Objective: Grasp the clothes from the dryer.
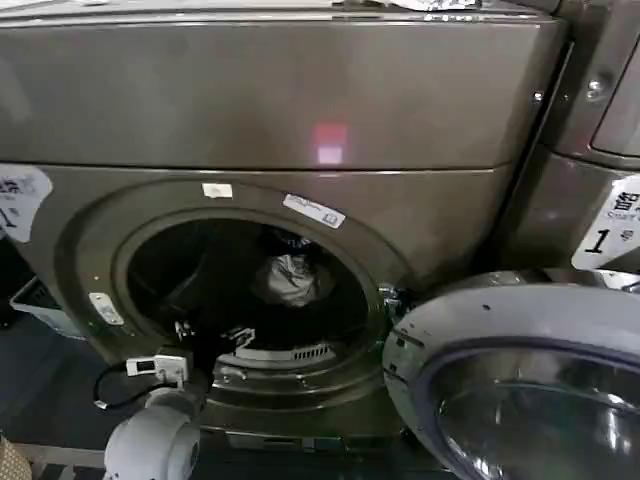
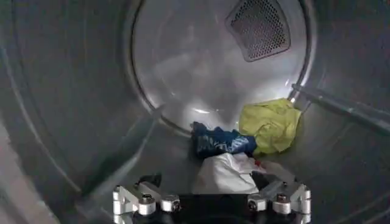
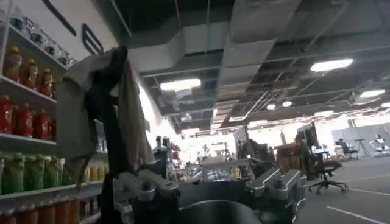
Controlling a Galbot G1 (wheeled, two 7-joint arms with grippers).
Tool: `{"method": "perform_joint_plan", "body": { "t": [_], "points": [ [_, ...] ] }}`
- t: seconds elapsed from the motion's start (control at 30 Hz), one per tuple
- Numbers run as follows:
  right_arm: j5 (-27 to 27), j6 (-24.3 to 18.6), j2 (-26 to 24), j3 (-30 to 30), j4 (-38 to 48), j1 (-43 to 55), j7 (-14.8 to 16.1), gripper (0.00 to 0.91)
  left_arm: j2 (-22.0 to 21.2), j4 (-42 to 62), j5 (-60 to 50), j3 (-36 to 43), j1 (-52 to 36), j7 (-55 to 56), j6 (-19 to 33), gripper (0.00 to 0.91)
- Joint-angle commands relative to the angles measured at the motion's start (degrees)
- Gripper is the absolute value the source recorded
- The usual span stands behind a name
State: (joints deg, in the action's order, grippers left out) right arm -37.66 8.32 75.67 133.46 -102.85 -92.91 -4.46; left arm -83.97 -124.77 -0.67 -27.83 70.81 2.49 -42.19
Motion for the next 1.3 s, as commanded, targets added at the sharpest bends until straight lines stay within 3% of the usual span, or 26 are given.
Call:
{"method": "perform_joint_plan", "body": {
  "t": [0.03, 0.5, 1.13, 1.2, 1.27, 1.3],
  "points": [
    [0.1, -0.3, -0.2, -0.3, 0.0, 0.2, 0.1, 0.907, -0.7, 9.4, 1.8, 0.5, -9.6, 1.2, 0.9, 0.907],
    [0.0, -0.2, -0.2, -0.8, -0.8, 0.4, 0.2, 0.907, -2.4, 33.2, 0.6, -0.4, -27.0, -0.9, 6.8, 0.907],
    [0.3, -0.3, -0.4, -1.4, -1.3, 0.6, 0.2, 0.907, -4.5, 51.0, -1.7, -1.8, -38.5, -2.9, 12.6, 0.907],
    [0.3, -0.2, -0.4, -1.4, -1.4, 0.6, 0.2, 0.907, -4.4, 52.6, -4.4, -1.8, -39.7, -4.7, 12.7, 0.907],
    [0.3, -0.2, -0.5, -1.4, -1.5, 0.5, 0.2, 0.907, -3.9, 52.9, -18.2, -2.2, -40.1, -17.6, 11.6, 0.907],
    [0.3, -0.2, -0.5, -1.5, -1.6, 0.5, 0.2, 0.907, -3.3, 52.5, -25.6, -2.0, -40.1, -23.4, 14.1, 0.907]
  ]
}}
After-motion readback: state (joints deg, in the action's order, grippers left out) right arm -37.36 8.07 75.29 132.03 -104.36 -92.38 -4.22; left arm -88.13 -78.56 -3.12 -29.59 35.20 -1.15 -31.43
